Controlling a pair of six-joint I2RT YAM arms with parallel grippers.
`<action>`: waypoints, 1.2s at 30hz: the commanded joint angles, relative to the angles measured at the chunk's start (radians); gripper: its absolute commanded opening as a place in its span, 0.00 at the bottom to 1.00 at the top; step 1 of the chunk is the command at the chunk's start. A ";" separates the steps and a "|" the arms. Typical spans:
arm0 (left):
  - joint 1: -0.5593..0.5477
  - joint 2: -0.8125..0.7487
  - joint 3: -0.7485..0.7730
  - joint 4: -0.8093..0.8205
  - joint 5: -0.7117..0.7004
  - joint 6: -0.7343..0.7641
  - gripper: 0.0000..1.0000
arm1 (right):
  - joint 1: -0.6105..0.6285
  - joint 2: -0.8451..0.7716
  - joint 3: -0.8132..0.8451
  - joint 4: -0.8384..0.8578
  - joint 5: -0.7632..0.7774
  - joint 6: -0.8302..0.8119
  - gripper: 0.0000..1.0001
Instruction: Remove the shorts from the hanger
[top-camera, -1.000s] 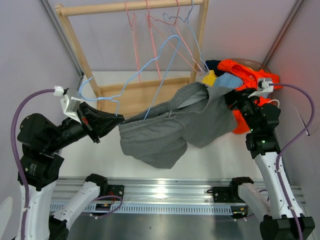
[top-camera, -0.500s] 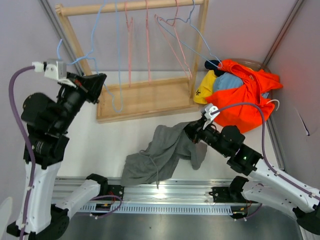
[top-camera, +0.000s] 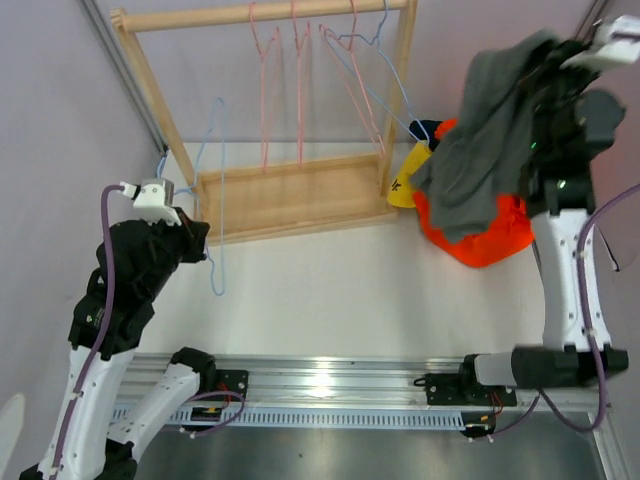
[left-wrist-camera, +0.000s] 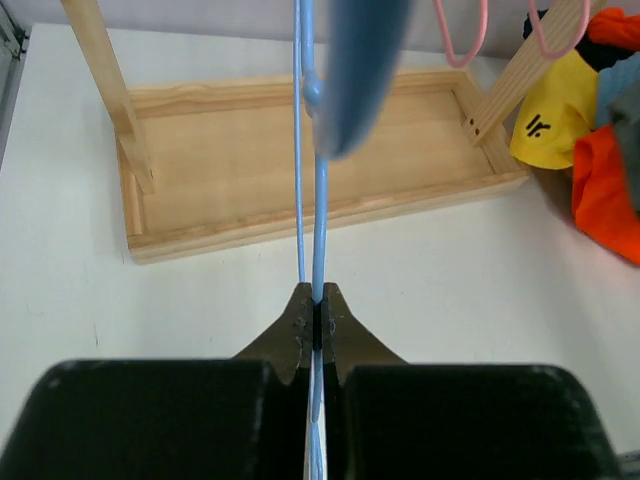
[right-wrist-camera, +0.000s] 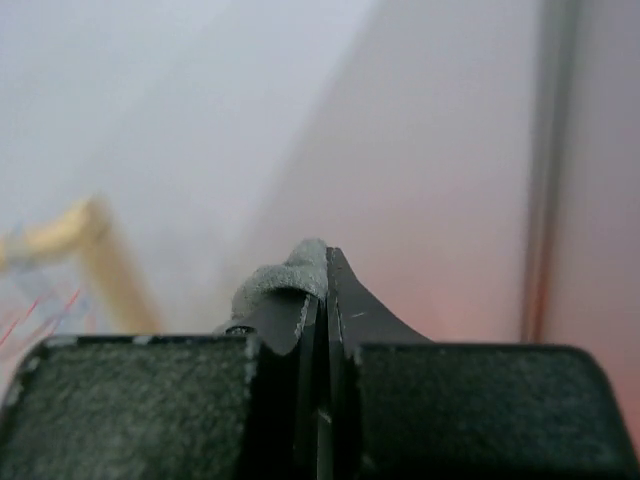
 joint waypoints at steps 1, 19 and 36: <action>-0.002 0.004 0.002 0.033 -0.021 0.005 0.00 | -0.178 0.162 0.257 0.089 -0.052 0.131 0.00; 0.116 0.503 0.427 0.182 0.016 0.022 0.00 | -0.018 -0.232 -0.802 0.164 0.006 0.363 0.99; 0.151 1.061 1.264 -0.016 0.074 0.020 0.00 | 0.199 -0.360 -1.095 0.127 0.011 0.352 1.00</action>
